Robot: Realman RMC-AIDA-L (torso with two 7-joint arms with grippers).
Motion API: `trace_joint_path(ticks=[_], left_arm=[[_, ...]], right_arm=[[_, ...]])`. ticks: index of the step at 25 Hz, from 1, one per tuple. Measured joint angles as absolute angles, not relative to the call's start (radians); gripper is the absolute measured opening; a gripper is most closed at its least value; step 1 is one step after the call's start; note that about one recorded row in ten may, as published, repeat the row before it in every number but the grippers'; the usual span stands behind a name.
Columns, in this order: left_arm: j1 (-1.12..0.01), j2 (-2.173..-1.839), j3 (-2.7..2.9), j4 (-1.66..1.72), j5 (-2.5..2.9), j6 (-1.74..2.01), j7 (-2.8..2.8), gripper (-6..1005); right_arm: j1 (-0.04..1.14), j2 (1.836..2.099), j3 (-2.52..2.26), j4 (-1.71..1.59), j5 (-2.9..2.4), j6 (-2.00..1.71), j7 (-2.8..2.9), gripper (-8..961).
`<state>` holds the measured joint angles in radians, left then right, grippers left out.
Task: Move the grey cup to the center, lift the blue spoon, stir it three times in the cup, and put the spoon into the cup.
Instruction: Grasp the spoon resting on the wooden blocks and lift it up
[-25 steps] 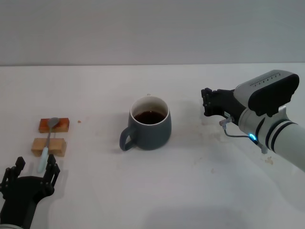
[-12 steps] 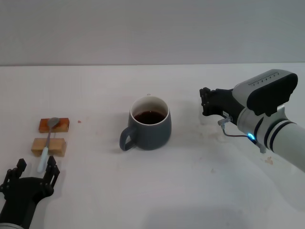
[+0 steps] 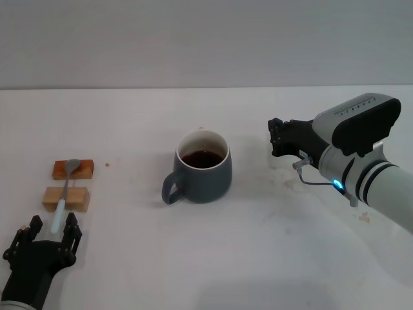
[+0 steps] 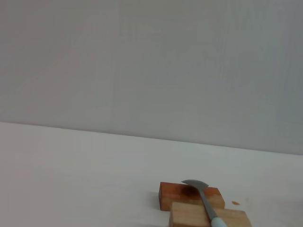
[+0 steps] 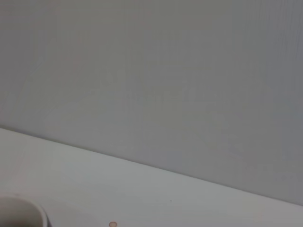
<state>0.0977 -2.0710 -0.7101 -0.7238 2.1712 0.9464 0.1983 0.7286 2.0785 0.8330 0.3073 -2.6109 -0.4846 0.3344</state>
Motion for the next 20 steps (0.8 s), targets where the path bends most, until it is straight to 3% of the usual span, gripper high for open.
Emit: trace_joint_path(ticks=[15,20], left_arm=[[0.095,-2.069,-0.708,-0.726,2.171,0.948,0.198,620],[0.095,-2.069,-0.709,-0.727,2.171,0.948,0.198,545]], right_arm=[[0.729,2.079,0.833,0.312,-2.611,-0.483,0.334,39],[0.731,2.079,0.833,0.312,-2.611,-0.483,0.334,39]])
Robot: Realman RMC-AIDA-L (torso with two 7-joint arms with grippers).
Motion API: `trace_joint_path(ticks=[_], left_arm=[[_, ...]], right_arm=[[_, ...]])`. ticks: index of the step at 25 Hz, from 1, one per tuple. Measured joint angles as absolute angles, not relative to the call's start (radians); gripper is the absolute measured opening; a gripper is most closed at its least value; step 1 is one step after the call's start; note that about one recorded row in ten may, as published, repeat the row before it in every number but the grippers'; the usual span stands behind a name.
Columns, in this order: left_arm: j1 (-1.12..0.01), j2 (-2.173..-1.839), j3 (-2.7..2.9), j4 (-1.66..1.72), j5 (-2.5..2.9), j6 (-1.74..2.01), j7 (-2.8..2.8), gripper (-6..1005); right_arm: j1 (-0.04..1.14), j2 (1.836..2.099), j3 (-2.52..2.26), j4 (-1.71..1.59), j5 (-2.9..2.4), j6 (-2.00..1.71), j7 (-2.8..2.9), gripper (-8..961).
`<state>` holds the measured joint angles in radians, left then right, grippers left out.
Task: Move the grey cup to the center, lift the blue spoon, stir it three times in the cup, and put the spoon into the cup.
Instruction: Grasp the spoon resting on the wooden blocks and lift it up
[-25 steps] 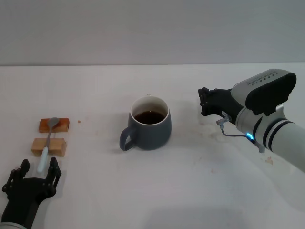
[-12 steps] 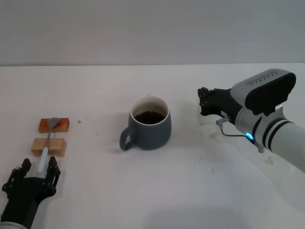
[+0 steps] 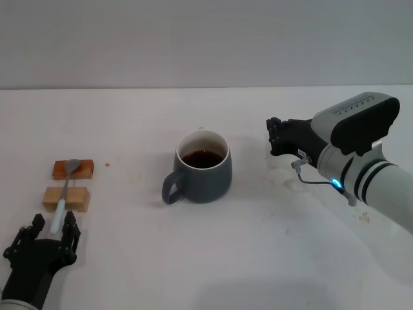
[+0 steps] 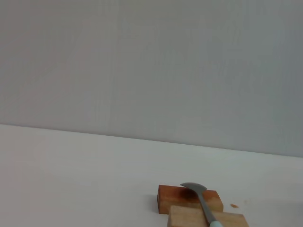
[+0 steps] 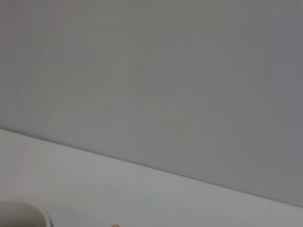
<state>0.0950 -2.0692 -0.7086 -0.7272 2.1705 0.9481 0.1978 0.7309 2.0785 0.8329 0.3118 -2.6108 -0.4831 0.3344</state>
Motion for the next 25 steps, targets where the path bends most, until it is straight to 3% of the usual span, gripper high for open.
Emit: trace_joint_path(ticks=[14,19,25], left_arm=[[0.087,-2.071,-0.697,-0.724,2.171,0.948,0.198,542],[0.086,-2.071,-0.696,-0.724,2.171,0.948,0.198,396],[0.086,-2.071,-0.696,-0.724,2.171,0.948,0.198,370]], right_arm=[[0.734,2.079,0.833,0.311,-2.612,-0.483,0.334,39],[0.735,2.079,0.833,0.311,-2.612,-0.483,0.334,39],[0.735,2.079,0.833,0.311,-2.612,-0.483,0.334,38]])
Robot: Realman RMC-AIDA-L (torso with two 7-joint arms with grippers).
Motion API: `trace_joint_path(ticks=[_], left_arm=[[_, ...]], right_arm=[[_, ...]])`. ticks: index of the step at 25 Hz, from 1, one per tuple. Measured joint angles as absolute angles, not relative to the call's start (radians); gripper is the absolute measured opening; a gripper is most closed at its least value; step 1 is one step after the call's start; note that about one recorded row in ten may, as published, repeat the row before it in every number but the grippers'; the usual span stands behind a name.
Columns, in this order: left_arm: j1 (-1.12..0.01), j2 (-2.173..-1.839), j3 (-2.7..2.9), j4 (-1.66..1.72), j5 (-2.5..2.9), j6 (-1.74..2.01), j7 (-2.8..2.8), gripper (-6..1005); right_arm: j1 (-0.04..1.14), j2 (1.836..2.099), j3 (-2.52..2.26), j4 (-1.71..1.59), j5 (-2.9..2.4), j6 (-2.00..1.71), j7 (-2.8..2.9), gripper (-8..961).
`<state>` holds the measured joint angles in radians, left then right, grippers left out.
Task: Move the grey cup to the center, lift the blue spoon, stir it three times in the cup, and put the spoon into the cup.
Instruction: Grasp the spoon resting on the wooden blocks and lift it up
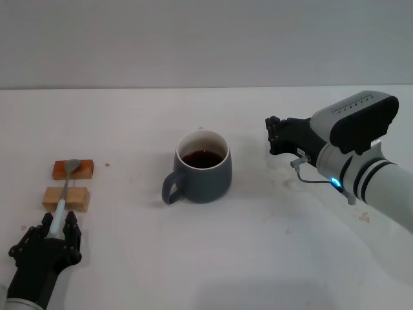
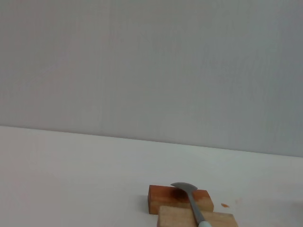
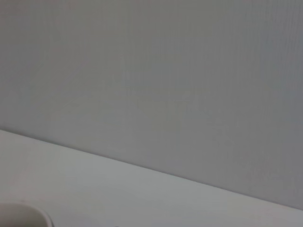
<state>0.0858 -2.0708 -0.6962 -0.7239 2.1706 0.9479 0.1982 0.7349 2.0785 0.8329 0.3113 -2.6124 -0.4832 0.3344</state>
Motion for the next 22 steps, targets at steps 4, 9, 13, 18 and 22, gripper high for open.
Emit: trace_joint_path(ticks=[4,9,13,18,22], left_arm=[[0.086,-2.071,-0.696,-0.724,2.171,0.948,0.201,369],[0.086,-2.071,-0.698,-0.724,2.171,0.948,0.204,368],[0.086,-2.071,-0.7,-0.724,2.17,0.95,0.205,367],[0.087,-2.071,-0.698,-0.724,2.165,0.953,0.207,365],[0.086,-2.071,-0.696,-0.723,2.162,0.953,0.207,358]], right_arm=[[0.735,2.079,0.833,0.311,-2.612,-0.483,0.334,38],[0.735,2.079,0.832,0.311,-2.612,-0.483,0.334,38],[0.735,2.079,0.831,0.311,-2.612,-0.483,0.334,38],[0.735,2.079,0.831,0.311,-2.612,-0.483,0.334,38],[0.735,2.079,0.831,0.312,-2.612,-0.483,0.334,38]])
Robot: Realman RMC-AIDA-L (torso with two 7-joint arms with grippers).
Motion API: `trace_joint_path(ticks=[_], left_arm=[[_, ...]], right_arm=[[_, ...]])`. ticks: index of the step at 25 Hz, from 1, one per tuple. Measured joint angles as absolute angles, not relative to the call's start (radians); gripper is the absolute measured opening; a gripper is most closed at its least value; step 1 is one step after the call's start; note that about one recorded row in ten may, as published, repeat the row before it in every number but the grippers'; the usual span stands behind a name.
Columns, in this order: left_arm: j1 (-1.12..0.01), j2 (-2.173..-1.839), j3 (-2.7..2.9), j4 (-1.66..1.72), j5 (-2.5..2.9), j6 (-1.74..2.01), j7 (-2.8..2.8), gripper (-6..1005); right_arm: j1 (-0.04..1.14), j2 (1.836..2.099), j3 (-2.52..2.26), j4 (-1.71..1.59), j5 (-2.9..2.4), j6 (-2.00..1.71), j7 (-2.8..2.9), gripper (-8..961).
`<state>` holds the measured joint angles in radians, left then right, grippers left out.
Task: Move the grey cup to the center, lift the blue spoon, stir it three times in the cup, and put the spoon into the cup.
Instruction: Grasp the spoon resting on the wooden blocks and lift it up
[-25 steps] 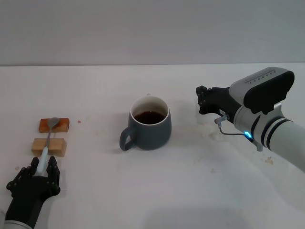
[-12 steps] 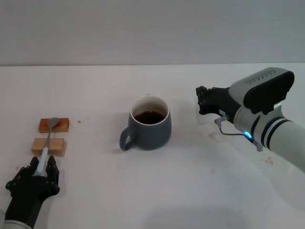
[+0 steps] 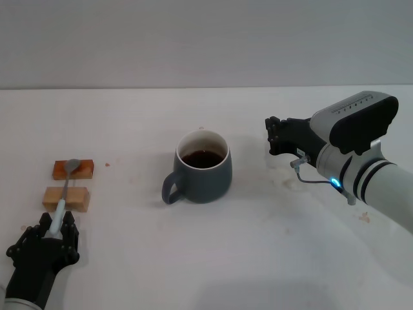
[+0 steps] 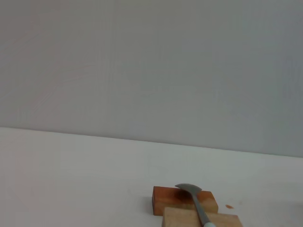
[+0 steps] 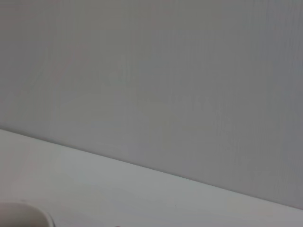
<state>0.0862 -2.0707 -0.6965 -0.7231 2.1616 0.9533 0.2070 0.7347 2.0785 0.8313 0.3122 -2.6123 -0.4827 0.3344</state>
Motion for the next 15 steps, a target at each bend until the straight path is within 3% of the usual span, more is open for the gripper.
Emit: trace_joint_path(ticks=[15], left_arm=[[0.078,-2.071,-0.696,-0.712,2.16,0.954,0.203,325]], right_arm=[[0.736,2.079,0.83,0.315,-2.623,-0.48,0.334,38]])
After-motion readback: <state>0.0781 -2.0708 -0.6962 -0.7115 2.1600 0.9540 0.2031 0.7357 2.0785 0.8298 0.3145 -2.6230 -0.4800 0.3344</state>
